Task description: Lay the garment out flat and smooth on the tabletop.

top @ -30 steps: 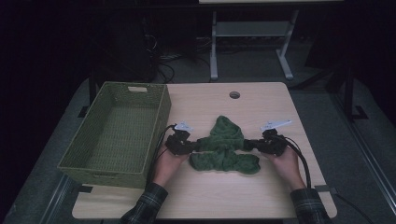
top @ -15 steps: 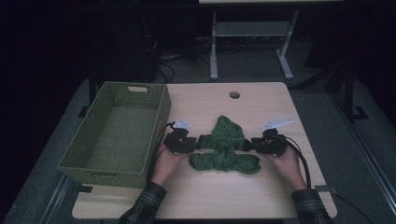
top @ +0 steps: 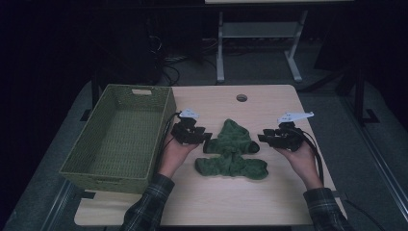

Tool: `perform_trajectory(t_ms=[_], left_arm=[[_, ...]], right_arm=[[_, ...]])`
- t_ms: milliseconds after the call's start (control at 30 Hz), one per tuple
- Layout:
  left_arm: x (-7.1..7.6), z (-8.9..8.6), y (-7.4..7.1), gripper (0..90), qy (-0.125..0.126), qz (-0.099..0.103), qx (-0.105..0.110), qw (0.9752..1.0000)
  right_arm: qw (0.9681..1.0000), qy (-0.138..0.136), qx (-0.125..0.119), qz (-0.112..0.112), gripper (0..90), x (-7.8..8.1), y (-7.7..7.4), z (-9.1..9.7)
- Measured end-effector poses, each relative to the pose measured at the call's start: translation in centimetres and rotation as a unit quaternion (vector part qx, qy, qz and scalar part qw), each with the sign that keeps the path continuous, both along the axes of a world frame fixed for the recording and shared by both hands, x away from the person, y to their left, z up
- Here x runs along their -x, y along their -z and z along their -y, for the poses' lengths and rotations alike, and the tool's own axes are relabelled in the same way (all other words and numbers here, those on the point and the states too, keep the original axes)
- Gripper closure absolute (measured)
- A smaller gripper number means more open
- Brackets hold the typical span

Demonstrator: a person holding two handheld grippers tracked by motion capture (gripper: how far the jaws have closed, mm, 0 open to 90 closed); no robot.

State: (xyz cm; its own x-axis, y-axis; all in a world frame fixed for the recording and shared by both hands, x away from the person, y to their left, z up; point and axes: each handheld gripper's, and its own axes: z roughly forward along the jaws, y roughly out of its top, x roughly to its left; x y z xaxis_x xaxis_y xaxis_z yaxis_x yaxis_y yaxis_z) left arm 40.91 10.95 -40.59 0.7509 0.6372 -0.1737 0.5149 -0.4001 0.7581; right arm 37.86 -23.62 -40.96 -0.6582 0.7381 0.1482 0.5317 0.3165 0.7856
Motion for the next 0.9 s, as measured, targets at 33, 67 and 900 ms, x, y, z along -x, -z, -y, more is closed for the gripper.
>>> perform_trajectory(t_ms=[33,67,900], left_arm=[[-0.5,0.2,0.2,54.4,0.003,-0.002,0.000,1.0000],[-1.0,0.4,0.3,53.5,0.005,-0.006,-0.001,1.0000],[-5.5,5.8,5.0,43.1,0.056,-0.058,-0.031,0.9962]], right_arm=[[1.0000,0.000,-0.001,-0.006,59.9,-0.5,-0.1,-0.2],[1.0000,0.002,0.000,-0.007,60.1,-1.0,-0.1,-0.4],[0.9974,0.006,0.038,-0.060,67.7,-7.0,5.1,-5.1]])
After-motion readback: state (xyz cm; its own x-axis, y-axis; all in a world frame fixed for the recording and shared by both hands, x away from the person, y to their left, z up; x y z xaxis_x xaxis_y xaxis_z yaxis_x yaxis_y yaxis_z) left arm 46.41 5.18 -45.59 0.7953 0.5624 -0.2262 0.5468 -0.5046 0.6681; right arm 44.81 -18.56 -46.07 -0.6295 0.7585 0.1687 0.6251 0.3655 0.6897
